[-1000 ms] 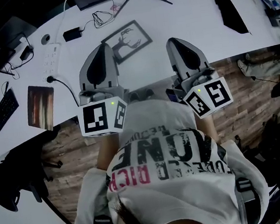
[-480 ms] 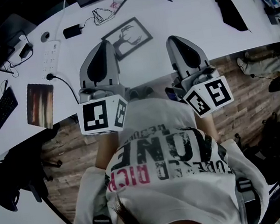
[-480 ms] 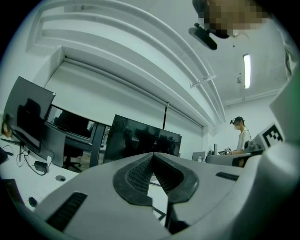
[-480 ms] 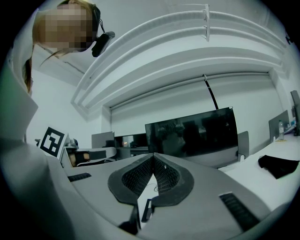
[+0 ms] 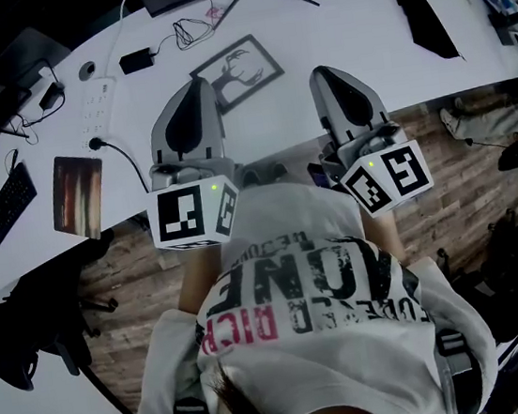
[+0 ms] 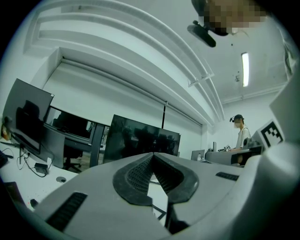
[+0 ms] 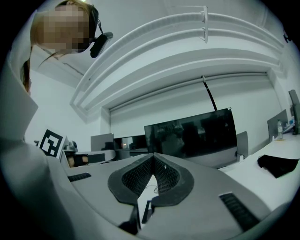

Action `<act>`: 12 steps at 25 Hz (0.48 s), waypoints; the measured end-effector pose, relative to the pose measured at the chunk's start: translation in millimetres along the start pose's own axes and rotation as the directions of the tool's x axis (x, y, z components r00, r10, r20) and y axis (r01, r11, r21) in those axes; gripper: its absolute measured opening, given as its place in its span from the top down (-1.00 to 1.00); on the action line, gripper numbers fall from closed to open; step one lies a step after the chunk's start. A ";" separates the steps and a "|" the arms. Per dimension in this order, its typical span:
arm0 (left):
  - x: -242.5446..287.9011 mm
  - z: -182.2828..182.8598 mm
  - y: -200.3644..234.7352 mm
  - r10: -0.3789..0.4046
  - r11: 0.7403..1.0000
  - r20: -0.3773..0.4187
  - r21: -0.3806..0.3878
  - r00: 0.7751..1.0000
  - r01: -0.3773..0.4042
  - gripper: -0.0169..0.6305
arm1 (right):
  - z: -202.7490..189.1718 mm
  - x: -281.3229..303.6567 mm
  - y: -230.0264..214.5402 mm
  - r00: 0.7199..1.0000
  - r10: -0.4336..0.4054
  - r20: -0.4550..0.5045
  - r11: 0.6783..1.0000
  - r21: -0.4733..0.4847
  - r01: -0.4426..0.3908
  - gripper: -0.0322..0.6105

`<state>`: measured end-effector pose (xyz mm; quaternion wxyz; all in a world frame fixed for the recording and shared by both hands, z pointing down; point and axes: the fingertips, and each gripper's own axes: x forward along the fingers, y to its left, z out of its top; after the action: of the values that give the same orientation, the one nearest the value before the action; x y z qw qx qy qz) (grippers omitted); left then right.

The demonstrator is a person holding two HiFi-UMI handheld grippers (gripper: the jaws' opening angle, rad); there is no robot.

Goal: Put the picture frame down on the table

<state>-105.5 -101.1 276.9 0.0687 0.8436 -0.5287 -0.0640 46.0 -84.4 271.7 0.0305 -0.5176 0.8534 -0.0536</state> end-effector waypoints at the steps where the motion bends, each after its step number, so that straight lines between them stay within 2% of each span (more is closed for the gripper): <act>1: -0.3 -0.8 0.0 0.000 1.000 -0.002 0.001 1.000 0.000 0.94 | 0.1 -0.3 -0.1 1.000 -0.002 0.001 1.000 0.000 0.002 0.90; 12: -4.1 -3.6 4.6 0.003 1.000 -0.016 0.004 1.000 -0.003 0.94 | -1.9 0.9 2.7 1.000 -0.006 0.000 1.000 0.007 0.006 0.90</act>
<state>-110.6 -99.2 281.5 0.0713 0.8434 -0.5295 -0.0563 43.0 -83.8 273.3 0.0323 -0.5200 0.8517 -0.0567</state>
